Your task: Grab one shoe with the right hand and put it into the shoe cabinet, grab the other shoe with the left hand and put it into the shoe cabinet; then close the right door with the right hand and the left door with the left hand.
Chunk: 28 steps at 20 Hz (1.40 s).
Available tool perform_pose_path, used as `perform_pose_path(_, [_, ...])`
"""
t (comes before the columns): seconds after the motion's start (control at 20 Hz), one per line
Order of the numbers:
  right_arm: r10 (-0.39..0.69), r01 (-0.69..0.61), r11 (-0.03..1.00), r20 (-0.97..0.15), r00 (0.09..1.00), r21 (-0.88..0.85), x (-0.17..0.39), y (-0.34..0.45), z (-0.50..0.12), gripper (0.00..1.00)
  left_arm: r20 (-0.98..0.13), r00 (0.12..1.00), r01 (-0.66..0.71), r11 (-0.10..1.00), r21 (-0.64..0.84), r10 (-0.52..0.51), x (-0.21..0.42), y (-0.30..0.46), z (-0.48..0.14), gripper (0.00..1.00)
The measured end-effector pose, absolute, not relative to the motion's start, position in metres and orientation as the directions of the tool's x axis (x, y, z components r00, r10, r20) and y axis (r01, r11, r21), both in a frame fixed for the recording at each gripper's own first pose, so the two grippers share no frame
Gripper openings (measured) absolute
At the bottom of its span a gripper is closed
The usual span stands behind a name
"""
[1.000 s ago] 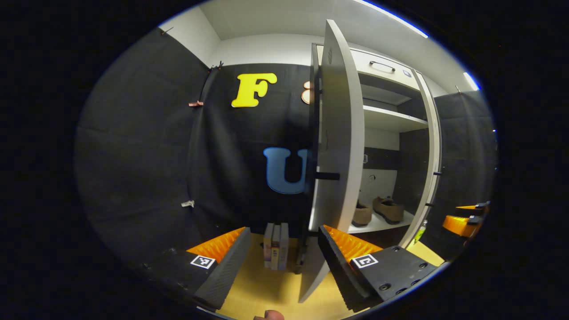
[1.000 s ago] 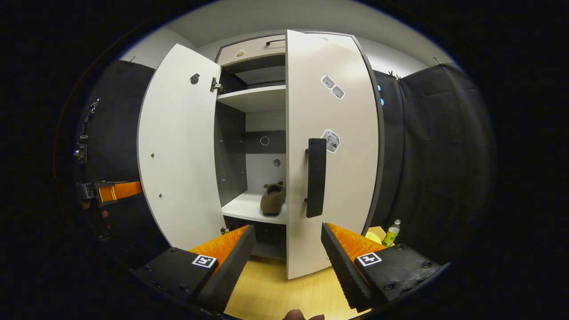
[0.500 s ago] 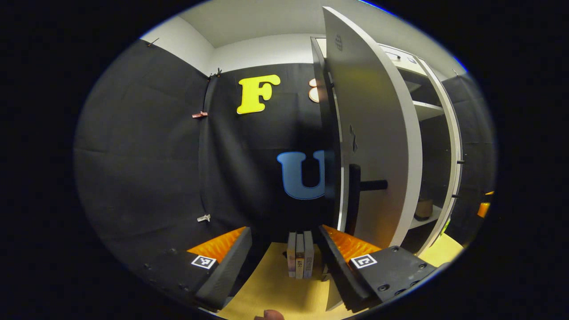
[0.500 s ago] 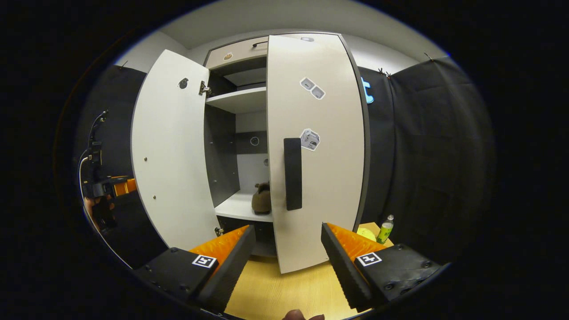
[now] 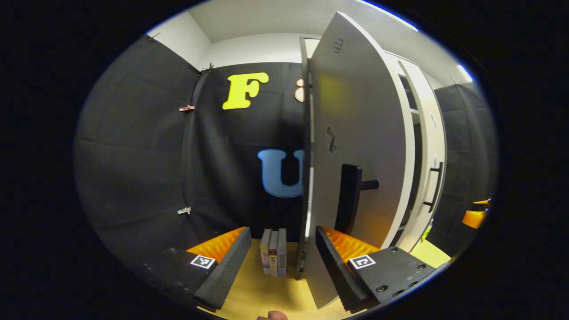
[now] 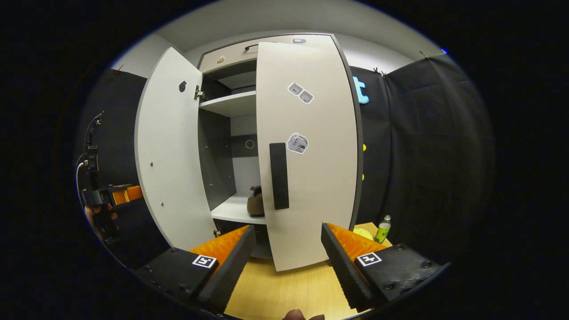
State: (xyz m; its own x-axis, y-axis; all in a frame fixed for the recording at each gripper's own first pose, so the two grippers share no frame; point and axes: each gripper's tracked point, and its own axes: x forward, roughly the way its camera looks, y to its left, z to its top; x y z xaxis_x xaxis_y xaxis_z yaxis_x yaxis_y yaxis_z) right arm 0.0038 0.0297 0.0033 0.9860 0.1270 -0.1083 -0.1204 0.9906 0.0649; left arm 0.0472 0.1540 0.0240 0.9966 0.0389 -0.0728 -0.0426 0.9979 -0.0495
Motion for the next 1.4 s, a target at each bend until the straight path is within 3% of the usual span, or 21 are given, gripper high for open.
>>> perform_pose_path(0.8, [0.127, -0.119, 0.990, -0.113, 0.985, 0.078, 0.013, 0.017, 0.003, 0.98, -0.061, 0.995, 0.073, 0.994, -0.080, -0.078, 0.077, 0.055, 0.033, 0.91])
perform_pose_path(1.4, [0.116, -0.107, 0.990, -0.104, 0.988, 0.090, 0.011, 0.019, 0.008, 0.98, -0.088, 0.991, 0.089, 0.992, -0.087, -0.096, 0.049, 0.040, 0.018, 0.95])
